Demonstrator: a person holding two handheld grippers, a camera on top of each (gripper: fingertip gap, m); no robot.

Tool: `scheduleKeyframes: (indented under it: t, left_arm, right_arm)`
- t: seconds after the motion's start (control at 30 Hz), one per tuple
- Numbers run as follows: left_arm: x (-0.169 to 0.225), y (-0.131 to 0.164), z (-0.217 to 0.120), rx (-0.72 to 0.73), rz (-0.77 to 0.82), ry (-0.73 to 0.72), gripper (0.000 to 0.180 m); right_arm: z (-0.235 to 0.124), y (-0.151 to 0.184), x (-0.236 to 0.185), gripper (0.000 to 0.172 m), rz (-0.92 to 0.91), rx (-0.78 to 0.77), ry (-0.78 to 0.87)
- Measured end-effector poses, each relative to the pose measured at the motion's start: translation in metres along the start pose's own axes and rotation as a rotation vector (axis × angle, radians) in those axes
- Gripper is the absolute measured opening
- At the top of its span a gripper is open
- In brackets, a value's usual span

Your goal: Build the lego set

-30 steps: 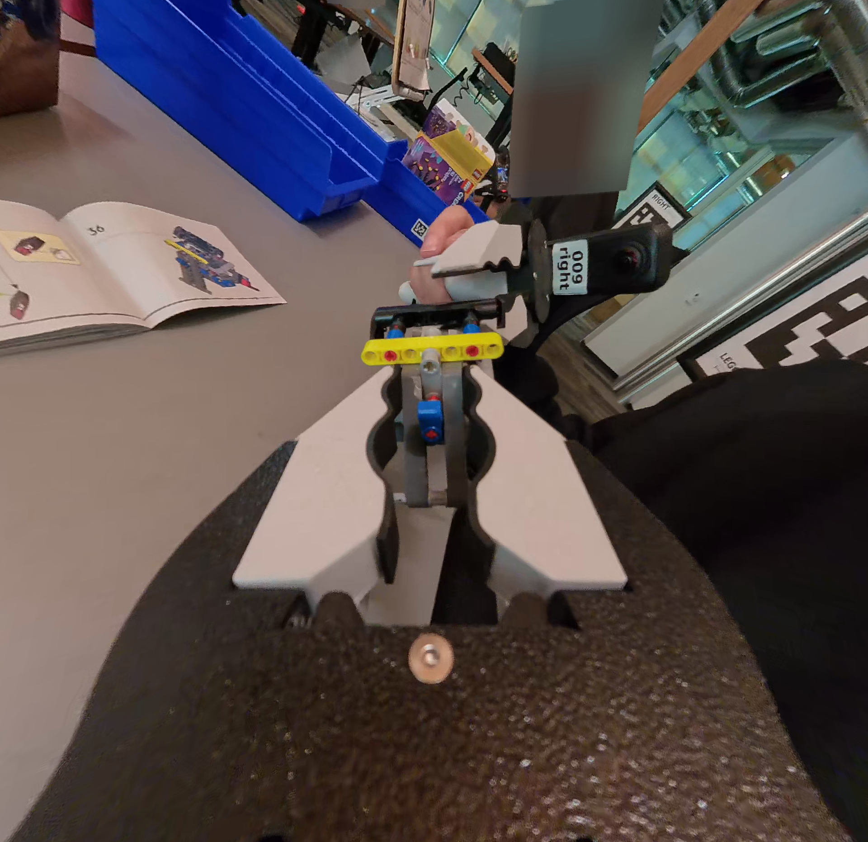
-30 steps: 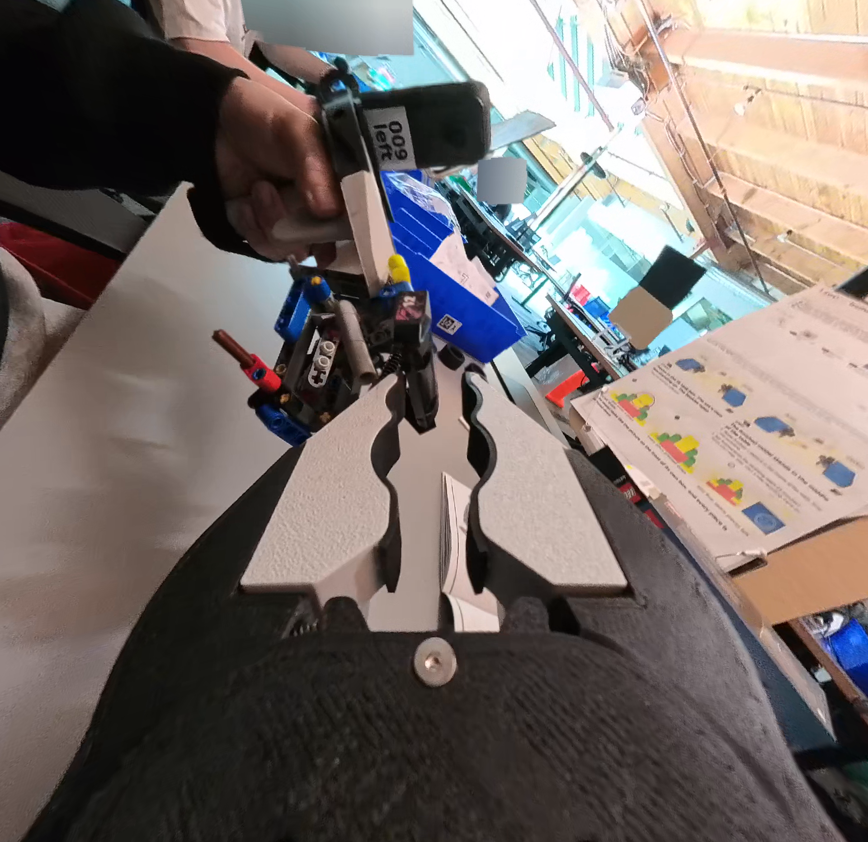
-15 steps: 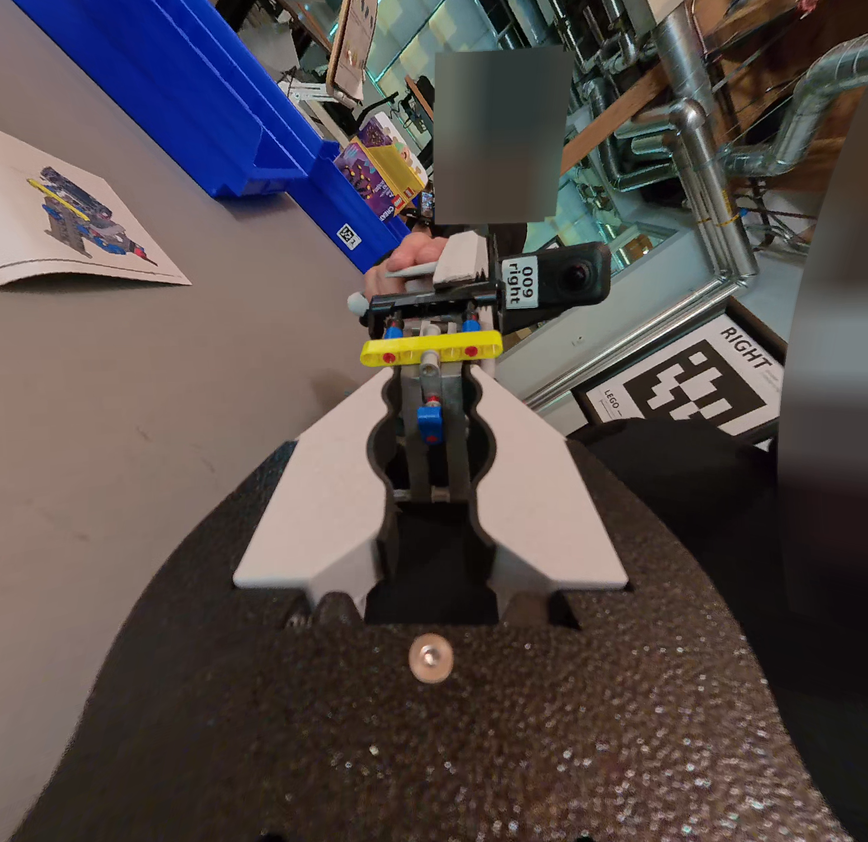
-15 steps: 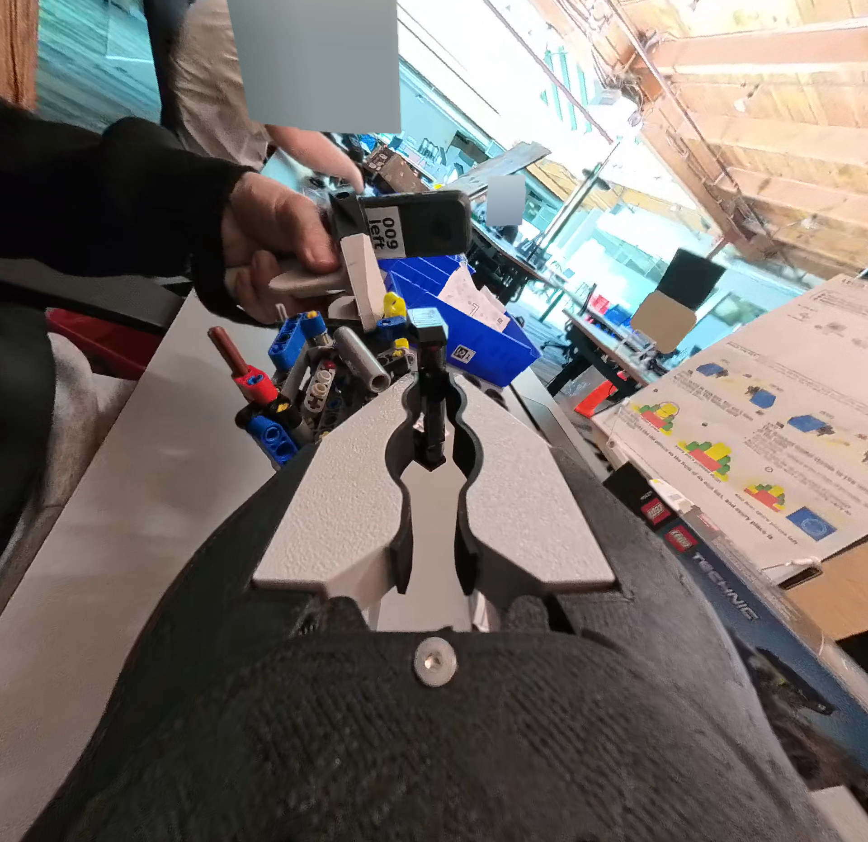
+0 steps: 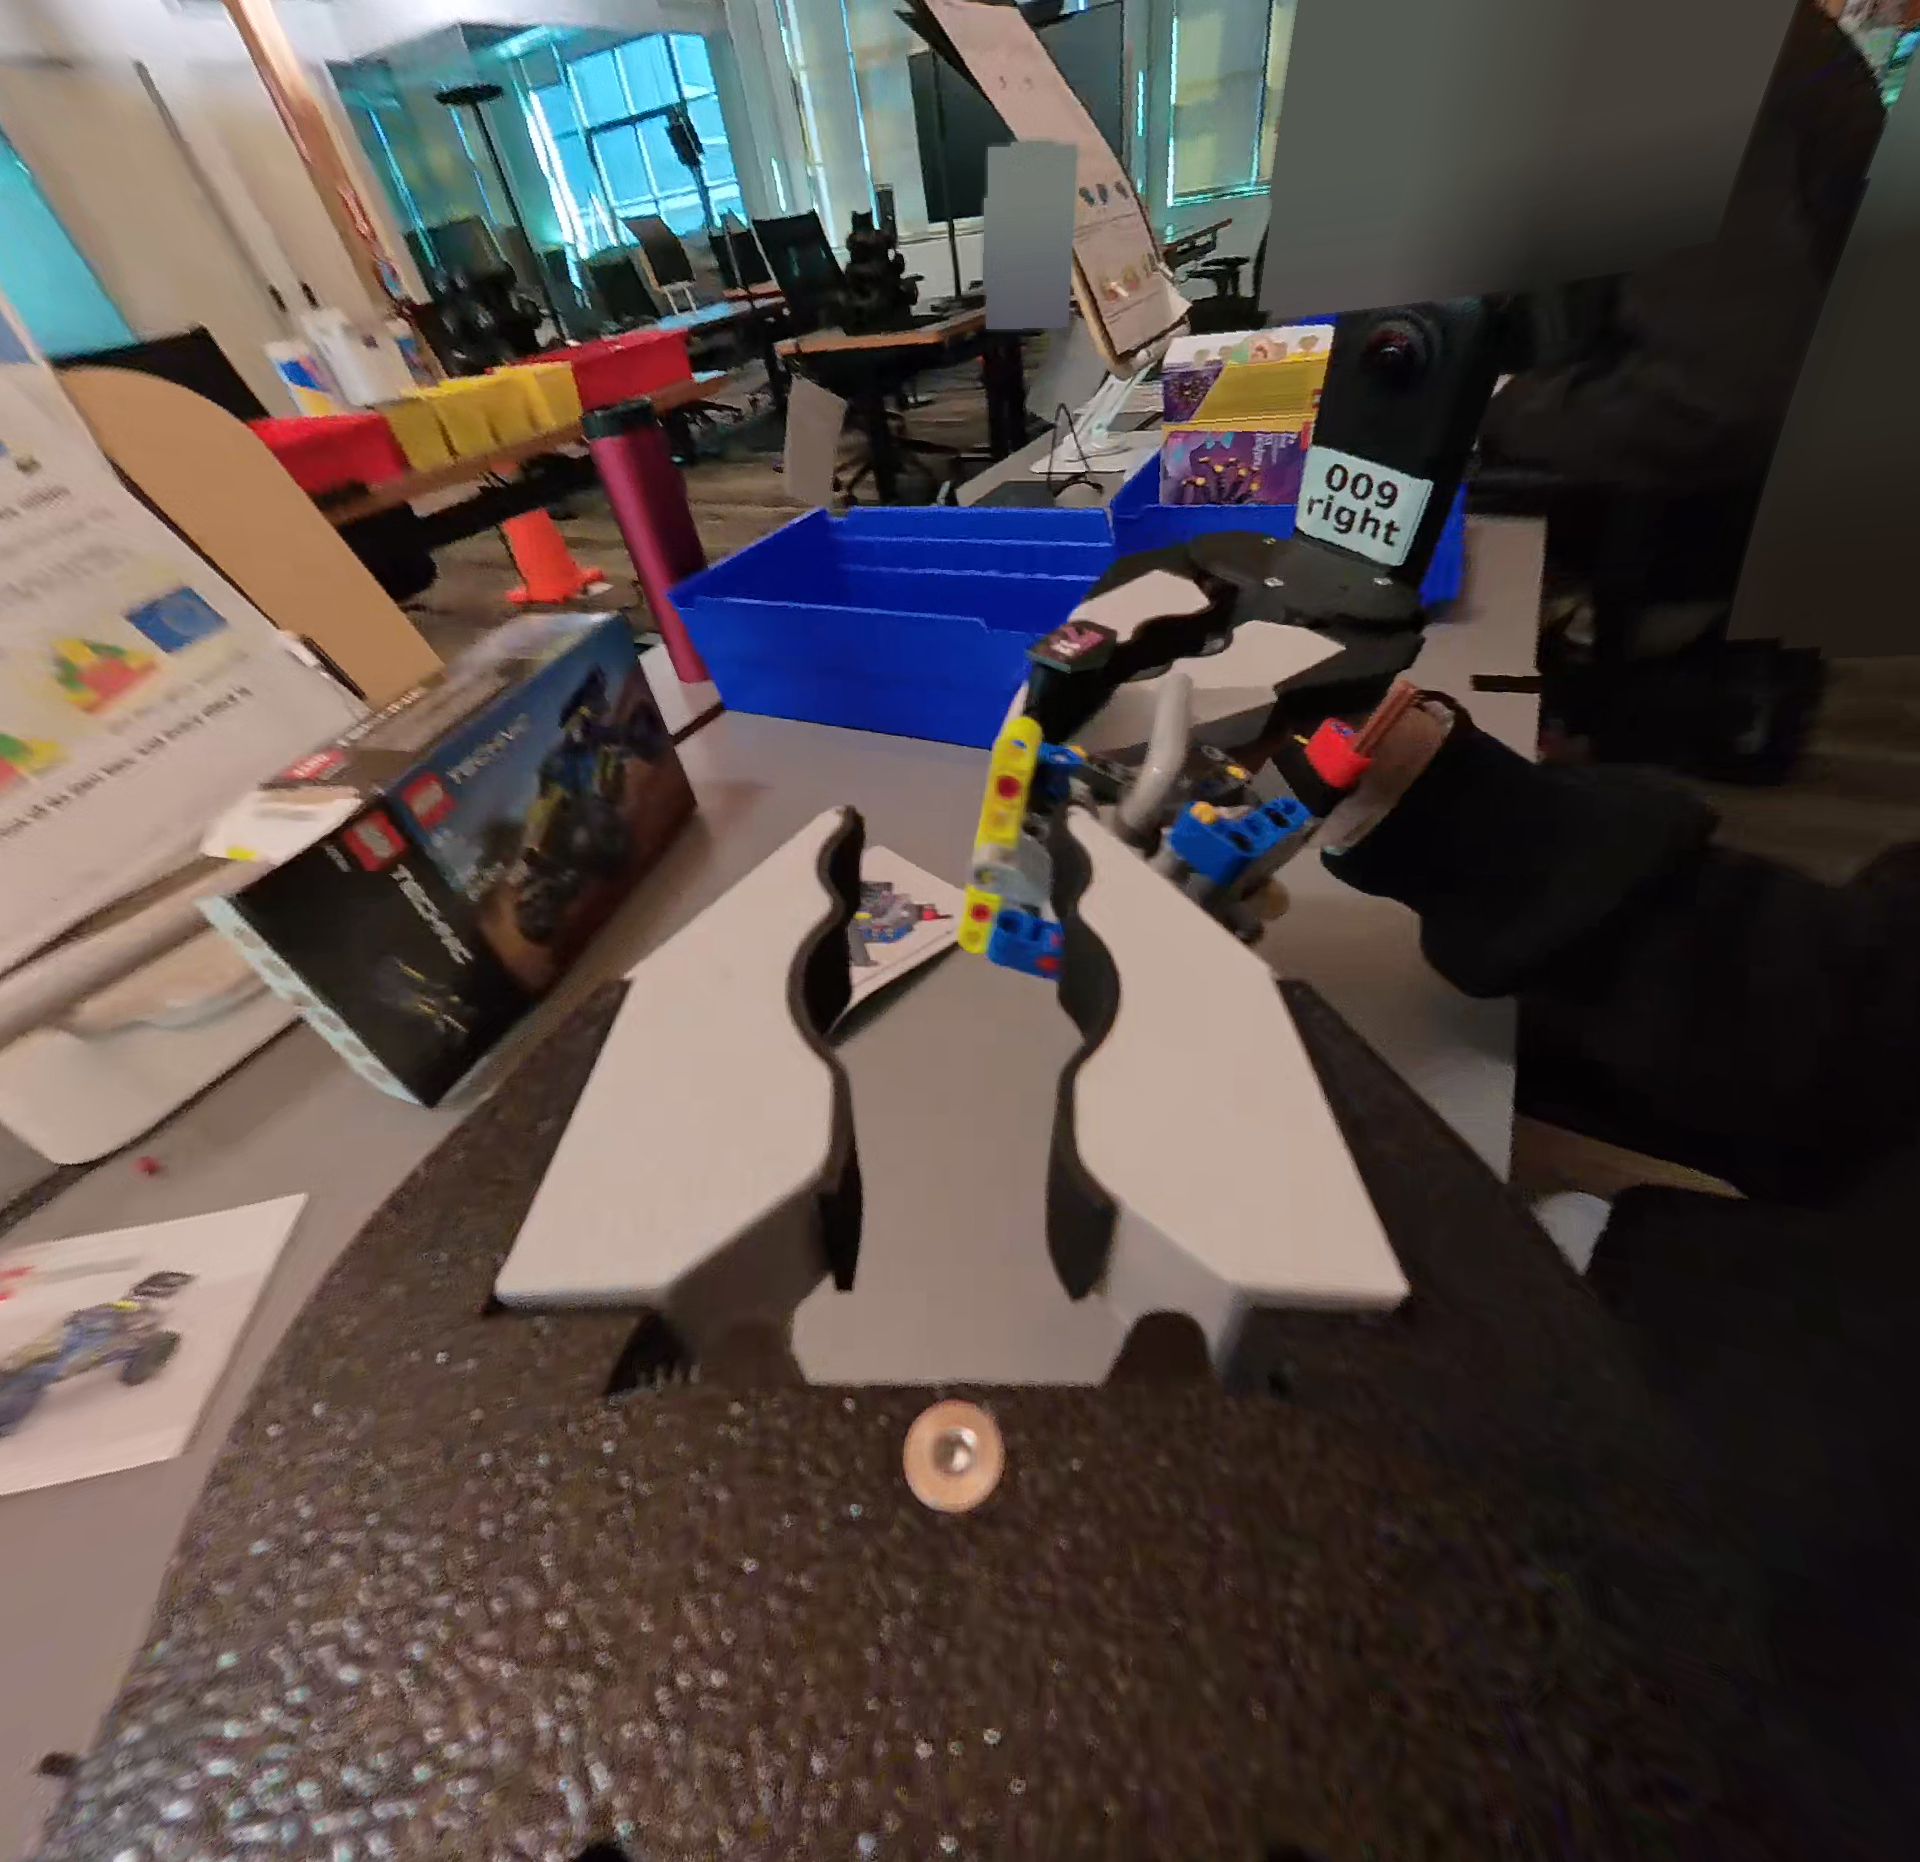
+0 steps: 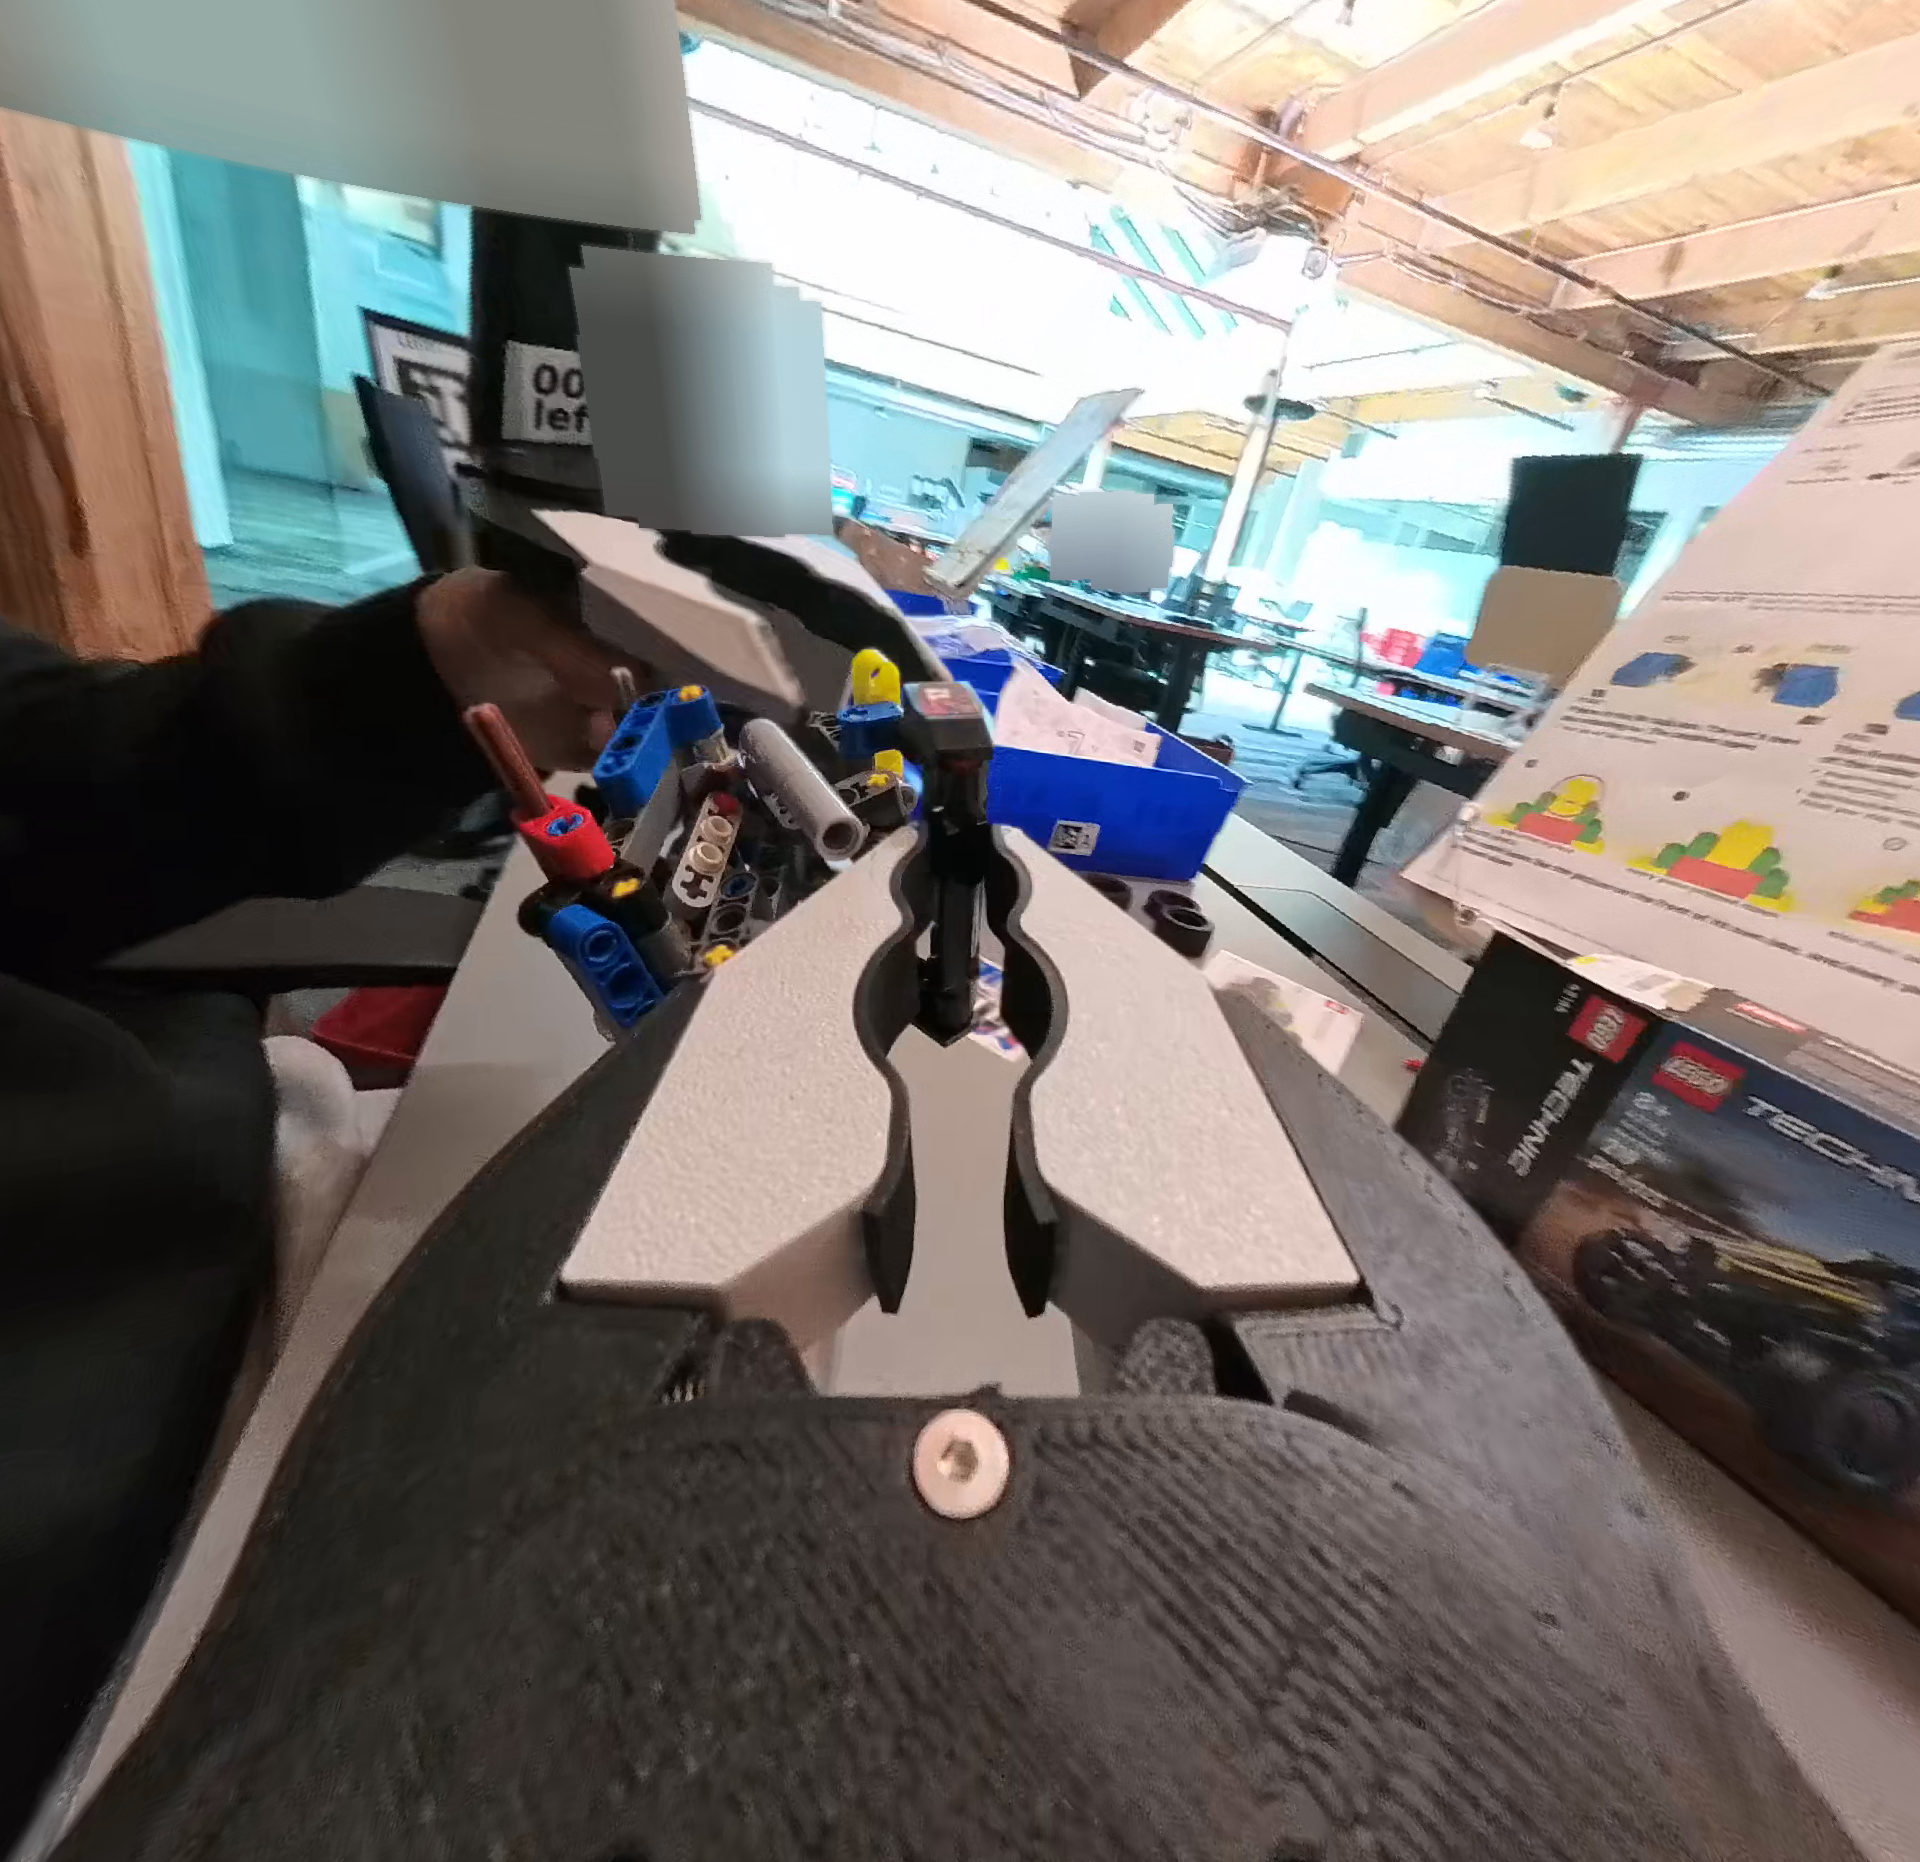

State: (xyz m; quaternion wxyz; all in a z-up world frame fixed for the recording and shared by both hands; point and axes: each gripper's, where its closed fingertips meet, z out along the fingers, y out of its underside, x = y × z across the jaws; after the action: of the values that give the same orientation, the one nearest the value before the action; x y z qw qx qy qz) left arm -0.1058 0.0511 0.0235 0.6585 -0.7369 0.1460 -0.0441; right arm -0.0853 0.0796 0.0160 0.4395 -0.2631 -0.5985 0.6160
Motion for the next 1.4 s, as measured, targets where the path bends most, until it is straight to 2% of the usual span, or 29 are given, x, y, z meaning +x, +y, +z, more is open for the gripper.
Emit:
scheduleKeyframes:
  t: [0.1, 0.33, 0.47, 0.7, 0.97, 1.23, 1.4]
  left_arm:
    - [-0.006, -0.008, -0.005, 0.003, 0.016, -0.036, 0.028]
    - [0.025, -0.018, -0.013, 0.003, 0.013, 0.161, 0.029]
    - [0.018, -0.012, -0.009, -0.072, 0.041, 0.105, 0.029]
    - [0.023, 0.003, -0.004, -0.176, 0.135, 0.103, 0.025]
    - [0.018, 0.011, -0.003, -0.186, 0.205, 0.094, 0.018]
    - [0.013, 0.016, -0.006, -0.152, 0.315, 0.080, 0.024]
    - [0.012, 0.023, -0.003, -0.180, 0.379, 0.061, 0.024]
  right_arm:
    - [-0.001, -0.005, -0.003, 0.006, 0.015, 0.034, -0.020]
    - [0.000, -0.010, -0.006, 0.006, -0.001, 0.001, -0.011]
    - [0.003, -0.008, -0.011, 0.006, -0.048, -0.056, -0.013]
    - [0.005, -0.010, -0.015, 0.006, -0.133, -0.138, 0.022]
    - [0.007, -0.003, -0.013, 0.006, -0.142, -0.217, 0.052]
    - [0.007, 0.004, -0.011, 0.006, -0.362, -0.373, 0.130]
    - [0.011, 0.004, -0.018, 0.006, -0.402, -0.390, 0.113]
